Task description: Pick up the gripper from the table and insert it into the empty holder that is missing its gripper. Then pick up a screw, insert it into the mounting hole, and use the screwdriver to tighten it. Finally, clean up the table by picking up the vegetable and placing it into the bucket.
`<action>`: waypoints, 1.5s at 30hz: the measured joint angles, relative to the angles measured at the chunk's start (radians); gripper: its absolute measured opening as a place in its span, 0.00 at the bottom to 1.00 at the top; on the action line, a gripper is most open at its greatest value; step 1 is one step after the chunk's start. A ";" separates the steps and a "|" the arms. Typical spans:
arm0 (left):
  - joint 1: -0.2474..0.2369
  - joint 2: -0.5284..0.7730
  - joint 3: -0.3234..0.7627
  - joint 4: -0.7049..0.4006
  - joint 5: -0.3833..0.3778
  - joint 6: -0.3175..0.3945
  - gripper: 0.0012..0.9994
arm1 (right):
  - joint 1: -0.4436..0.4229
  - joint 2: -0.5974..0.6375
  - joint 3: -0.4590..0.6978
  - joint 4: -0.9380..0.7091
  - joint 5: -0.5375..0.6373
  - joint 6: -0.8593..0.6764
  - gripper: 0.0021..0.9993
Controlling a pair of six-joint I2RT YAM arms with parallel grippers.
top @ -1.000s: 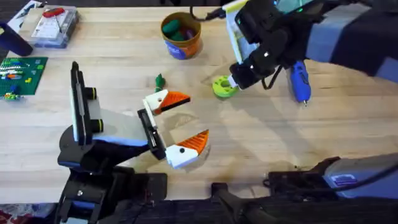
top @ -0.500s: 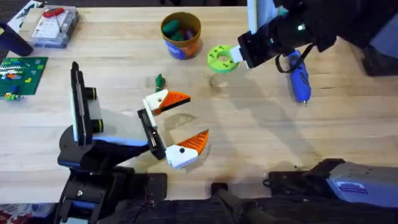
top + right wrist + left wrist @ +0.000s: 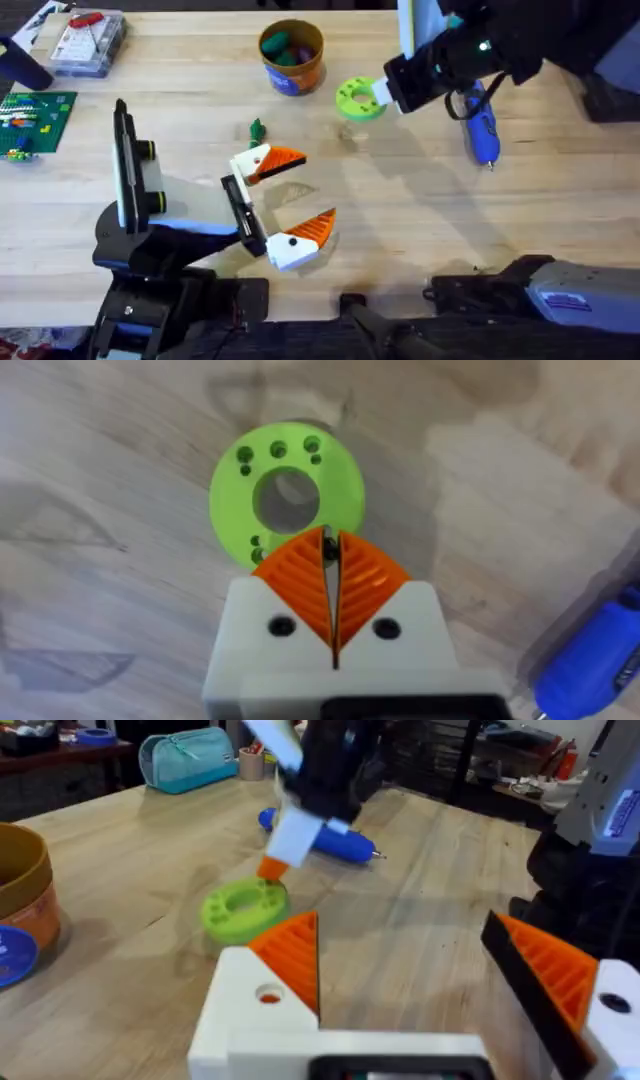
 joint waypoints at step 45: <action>0.000 0.000 0.000 0.000 0.000 0.000 0.99 | 0.026 0.000 0.000 -0.008 0.092 -0.041 0.00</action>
